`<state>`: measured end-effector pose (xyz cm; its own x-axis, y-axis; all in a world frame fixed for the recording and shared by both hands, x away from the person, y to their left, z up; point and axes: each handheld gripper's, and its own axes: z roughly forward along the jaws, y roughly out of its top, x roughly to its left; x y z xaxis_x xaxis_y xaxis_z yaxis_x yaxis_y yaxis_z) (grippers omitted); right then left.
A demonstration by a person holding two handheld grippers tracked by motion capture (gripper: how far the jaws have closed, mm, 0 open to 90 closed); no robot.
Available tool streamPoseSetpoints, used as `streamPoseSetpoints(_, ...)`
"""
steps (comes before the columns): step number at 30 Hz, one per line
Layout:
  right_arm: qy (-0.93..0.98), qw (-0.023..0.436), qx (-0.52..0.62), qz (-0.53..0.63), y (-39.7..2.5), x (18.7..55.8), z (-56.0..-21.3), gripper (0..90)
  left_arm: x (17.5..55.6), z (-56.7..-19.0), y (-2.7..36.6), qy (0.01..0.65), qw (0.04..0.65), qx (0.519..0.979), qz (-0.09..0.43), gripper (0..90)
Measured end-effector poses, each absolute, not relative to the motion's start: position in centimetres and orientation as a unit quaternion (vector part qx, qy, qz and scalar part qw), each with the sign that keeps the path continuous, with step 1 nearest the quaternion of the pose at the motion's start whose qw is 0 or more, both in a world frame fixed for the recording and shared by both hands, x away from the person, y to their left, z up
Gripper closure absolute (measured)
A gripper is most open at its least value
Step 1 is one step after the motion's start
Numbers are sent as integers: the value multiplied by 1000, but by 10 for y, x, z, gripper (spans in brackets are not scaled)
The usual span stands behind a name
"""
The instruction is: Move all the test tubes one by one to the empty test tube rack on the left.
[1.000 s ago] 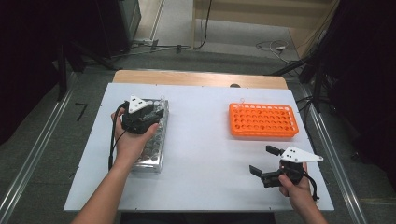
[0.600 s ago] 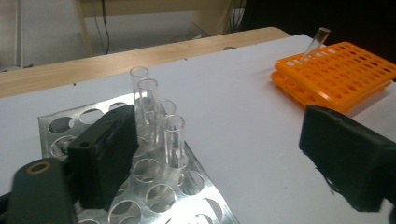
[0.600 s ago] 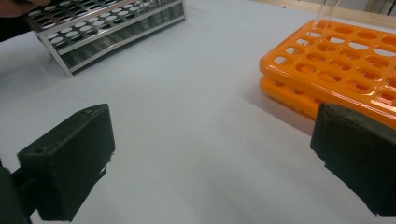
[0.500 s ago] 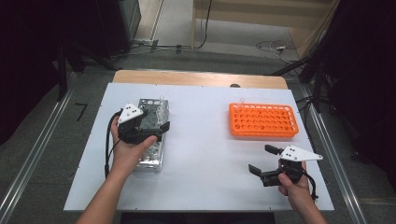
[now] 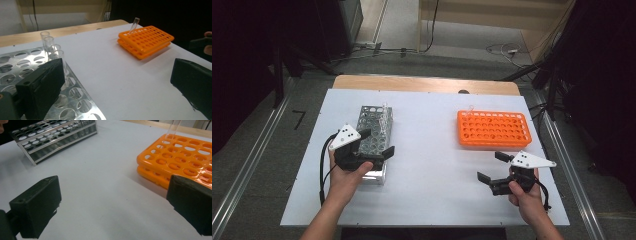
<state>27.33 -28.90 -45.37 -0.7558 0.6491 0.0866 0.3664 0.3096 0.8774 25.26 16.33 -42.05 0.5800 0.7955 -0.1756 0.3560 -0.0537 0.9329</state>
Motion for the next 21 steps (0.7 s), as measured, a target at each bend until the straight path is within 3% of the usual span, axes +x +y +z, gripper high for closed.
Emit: streamPoseSetpoints(21,791,132,352,483,-267,308,-443,0,225,-442,164,403,549,703,205,0)
